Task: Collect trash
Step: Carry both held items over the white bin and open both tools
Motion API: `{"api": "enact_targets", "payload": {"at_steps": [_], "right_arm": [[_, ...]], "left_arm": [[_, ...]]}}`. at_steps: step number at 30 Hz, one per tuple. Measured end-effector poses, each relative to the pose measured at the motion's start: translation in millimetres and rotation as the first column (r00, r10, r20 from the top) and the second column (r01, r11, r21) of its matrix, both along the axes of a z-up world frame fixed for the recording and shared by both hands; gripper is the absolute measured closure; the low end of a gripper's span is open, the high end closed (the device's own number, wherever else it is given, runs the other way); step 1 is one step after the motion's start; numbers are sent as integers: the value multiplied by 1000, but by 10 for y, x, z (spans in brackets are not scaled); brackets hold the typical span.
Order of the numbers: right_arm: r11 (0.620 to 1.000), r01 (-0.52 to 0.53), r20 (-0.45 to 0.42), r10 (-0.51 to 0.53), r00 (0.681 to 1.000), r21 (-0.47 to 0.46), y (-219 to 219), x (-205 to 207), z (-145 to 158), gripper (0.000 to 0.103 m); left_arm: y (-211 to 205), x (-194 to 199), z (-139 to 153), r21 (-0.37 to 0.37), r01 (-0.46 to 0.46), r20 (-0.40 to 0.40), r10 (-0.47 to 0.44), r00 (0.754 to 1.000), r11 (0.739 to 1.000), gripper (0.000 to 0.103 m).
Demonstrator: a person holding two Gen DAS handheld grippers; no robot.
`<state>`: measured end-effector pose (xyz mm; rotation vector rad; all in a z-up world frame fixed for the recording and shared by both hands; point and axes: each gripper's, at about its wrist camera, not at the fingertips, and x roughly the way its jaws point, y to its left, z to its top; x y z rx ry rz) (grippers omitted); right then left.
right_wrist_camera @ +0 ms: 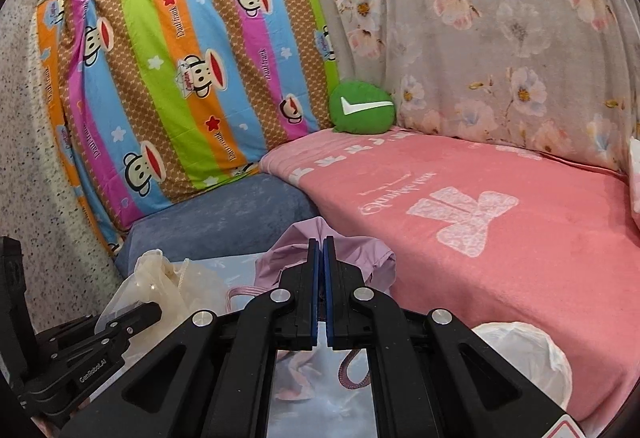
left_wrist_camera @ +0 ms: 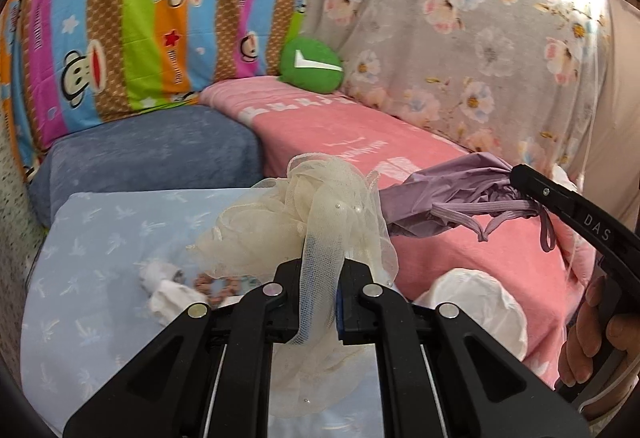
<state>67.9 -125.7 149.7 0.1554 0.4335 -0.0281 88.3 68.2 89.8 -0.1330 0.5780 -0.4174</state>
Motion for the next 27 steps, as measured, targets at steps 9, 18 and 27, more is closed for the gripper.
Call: {"api": "enact_targets", "payload": {"at_steps": [9, 18, 27], "right_arm": [[991, 136, -17, -135, 991, 16, -837, -435, -112, 101], [969, 243, -68, -239, 969, 44, -1459, -719, -384, 101], [954, 296, -76, -291, 954, 55, -1748, -832, -452, 96]], "left_arm": [[-782, -120, 19, 32, 152, -8, -152, 988, 988, 94], [-1449, -214, -66, 56, 290, -37, -288, 957, 956, 93], [-1875, -250, -210, 53, 341, -80, -336, 938, 939, 52]]}}
